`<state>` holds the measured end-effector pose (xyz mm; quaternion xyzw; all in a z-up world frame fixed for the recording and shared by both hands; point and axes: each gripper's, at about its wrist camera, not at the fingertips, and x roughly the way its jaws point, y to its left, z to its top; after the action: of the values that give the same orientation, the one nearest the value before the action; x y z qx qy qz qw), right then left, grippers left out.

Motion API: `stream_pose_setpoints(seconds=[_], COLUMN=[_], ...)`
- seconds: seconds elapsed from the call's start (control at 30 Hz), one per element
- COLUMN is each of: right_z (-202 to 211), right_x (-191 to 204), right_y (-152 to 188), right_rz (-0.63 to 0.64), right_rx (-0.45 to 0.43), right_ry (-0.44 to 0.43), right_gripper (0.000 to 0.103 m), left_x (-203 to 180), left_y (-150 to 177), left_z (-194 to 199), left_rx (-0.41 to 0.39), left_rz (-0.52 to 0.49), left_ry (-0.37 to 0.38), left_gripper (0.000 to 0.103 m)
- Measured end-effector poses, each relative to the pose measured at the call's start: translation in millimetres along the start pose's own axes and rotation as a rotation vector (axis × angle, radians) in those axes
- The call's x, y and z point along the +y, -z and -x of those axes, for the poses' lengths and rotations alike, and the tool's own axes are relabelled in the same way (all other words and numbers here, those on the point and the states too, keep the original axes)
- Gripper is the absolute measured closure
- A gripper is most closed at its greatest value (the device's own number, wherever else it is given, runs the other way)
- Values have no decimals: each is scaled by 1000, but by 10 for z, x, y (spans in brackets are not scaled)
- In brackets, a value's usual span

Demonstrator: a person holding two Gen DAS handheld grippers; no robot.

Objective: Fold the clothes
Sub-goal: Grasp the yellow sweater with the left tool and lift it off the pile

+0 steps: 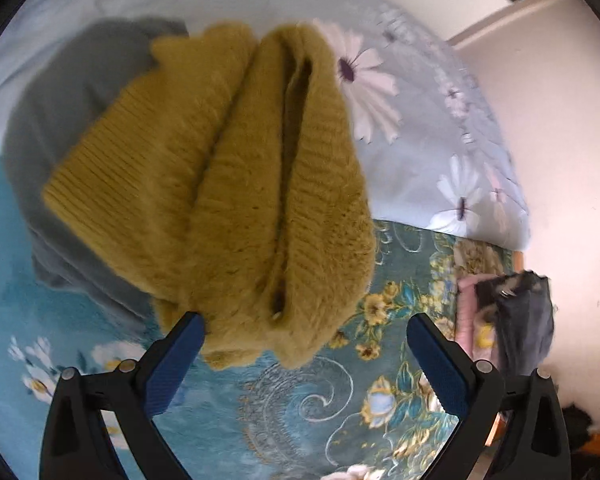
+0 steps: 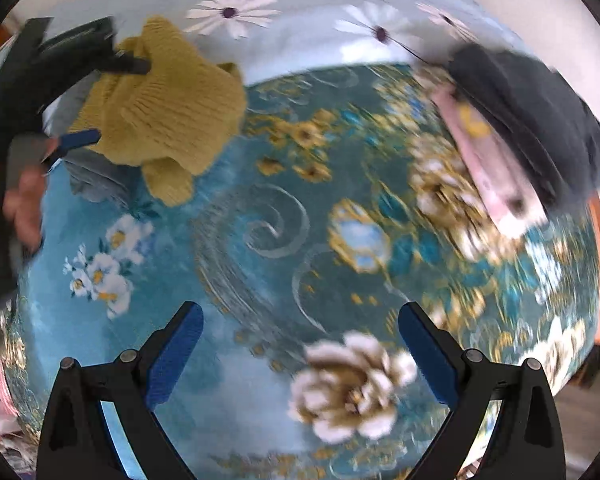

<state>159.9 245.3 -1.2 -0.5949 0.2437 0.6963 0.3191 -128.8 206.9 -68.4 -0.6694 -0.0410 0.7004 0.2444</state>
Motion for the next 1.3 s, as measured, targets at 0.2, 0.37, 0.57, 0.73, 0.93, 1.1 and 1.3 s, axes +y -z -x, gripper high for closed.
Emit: stream_pose_setpoints(seconds=[0.2,0.37,0.57,0.73,0.93,1.1,1.3], right_z=[304,498,674,785,889,1033,1062], right_x=[-435,-613,-494,-352,-339,-599,-1077], right_y=[326,352,318,348,370,334,306], right_rz=[-87,-139,-130,-113,-72,-43,-51], right_rx=[6,-40,-101,-131,-144,-179,-195], right_ry=[33,14,-95,-202,-308,-407,-473], right_gripper=[5,5,5,5,5,5,5], left_x=[53,198,388,624,727,614,-63], left_y=[-143,-71,446,1124,1834,2403,2695], left_z=[21,588,1923,2832,3443,3865,4292], left_rx=[44,-37,-237,-327,-413,-485,-585], left_rz=[5,36,-51,-15,49,104,18], left_ry=[-128,-8,202,282,262,296,284], left_gripper=[73,90,94,94,94,95,96])
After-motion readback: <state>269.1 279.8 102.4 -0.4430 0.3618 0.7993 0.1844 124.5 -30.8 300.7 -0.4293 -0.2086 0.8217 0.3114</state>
